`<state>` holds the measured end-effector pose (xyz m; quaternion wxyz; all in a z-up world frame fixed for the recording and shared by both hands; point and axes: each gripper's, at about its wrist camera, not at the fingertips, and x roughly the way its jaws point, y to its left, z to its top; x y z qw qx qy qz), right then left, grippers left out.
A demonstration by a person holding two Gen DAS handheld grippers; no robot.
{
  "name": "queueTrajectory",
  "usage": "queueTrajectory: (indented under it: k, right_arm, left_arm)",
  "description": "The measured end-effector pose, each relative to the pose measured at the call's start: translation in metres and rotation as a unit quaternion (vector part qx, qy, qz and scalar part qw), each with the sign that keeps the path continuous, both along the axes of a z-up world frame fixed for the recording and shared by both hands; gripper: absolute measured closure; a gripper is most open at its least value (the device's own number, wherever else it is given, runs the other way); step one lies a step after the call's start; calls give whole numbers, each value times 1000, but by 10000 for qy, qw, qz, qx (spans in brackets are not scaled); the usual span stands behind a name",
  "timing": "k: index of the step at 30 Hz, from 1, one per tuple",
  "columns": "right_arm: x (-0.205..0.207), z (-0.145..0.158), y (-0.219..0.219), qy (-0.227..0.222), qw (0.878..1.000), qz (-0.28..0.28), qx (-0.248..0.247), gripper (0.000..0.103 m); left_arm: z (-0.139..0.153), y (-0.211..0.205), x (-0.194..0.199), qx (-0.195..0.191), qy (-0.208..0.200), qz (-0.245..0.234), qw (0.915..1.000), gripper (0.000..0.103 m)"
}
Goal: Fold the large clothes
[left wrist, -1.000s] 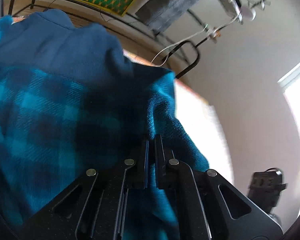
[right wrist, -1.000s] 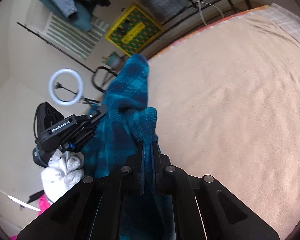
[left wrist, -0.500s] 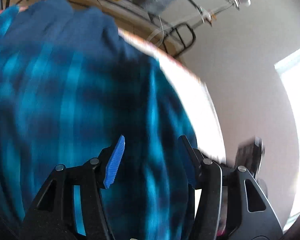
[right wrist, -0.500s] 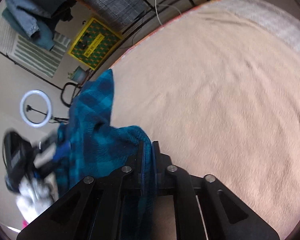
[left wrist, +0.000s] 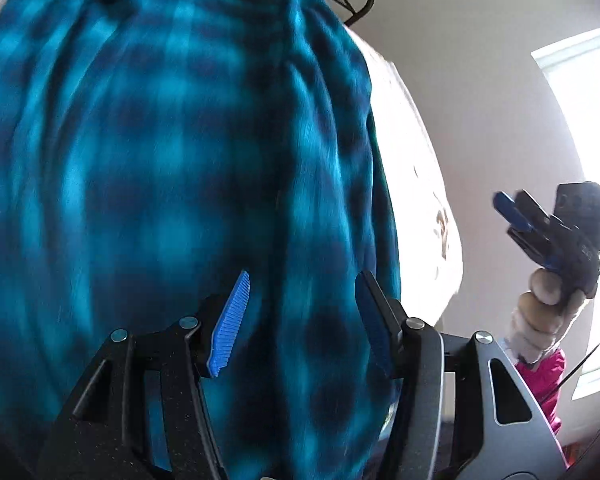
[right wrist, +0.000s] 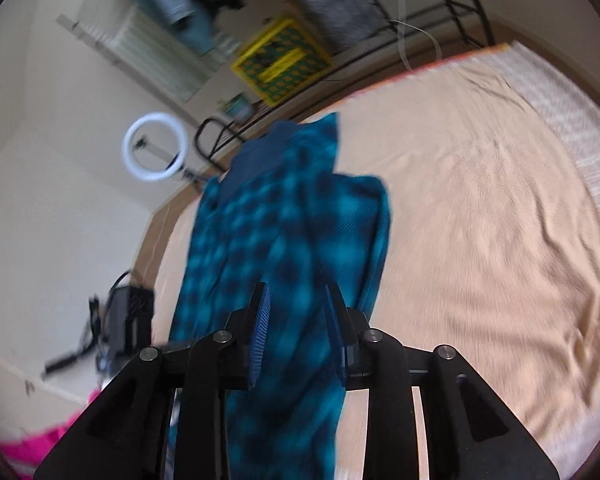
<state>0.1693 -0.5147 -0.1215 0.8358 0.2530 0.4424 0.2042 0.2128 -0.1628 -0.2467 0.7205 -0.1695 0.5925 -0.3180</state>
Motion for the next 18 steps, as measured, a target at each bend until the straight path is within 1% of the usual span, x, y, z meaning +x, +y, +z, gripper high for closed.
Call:
queueTrajectory:
  k: [2,4,5,8,10,12,13,14,15,16,17,18]
  right_arm:
    - [-26,4,11,86,9997,176,-144,75]
    - [-49,-4,22,213,9990,239,-297,76]
    - [-57,-10,26,275,9988,246,-311,76]
    - [-79,-44,42,631,9975,253,-180,76]
    - [-84,-73,52,936,9953,194,-172,76]
    - [-84,-94,59,1148,9933,141,-33,75]
    - [-83,-102,63,1212,9926,120,30,75]
    - [-81,-105,67,1223,9924,95,20,76]
    - [-79,-108,71,1212,9926,94,-18,76]
    - [-76,-109,74,1198,9927,87,-73,90]
    - [-73,-109,77,1180,9929,69,-104,98]
    - [-71,-108,80,1176,9929,60,-161,98]
  left_arm:
    - [0,11,-21,-33,64,-52,10000,47]
    - [-2,18,-42,-62,100,-151,9998,47]
    - [-4,21,-60,-48,112,-207,9997,47]
    - [-11,25,-82,-72,210,-310,9993,47]
    - [-14,31,-95,-117,249,-316,9991,47]
    - [-14,31,-104,-178,193,-314,9992,48]
    - [-13,32,-107,-222,153,-315,9991,53]
    - [-13,34,-110,-250,138,-301,9991,66]
    - [-13,34,-112,-296,144,-313,9990,74]
    - [-13,35,-115,-317,142,-338,9988,90]
    - [-11,34,-118,-356,106,-347,9987,94]
    - [-8,34,-122,-404,46,-360,9985,94]
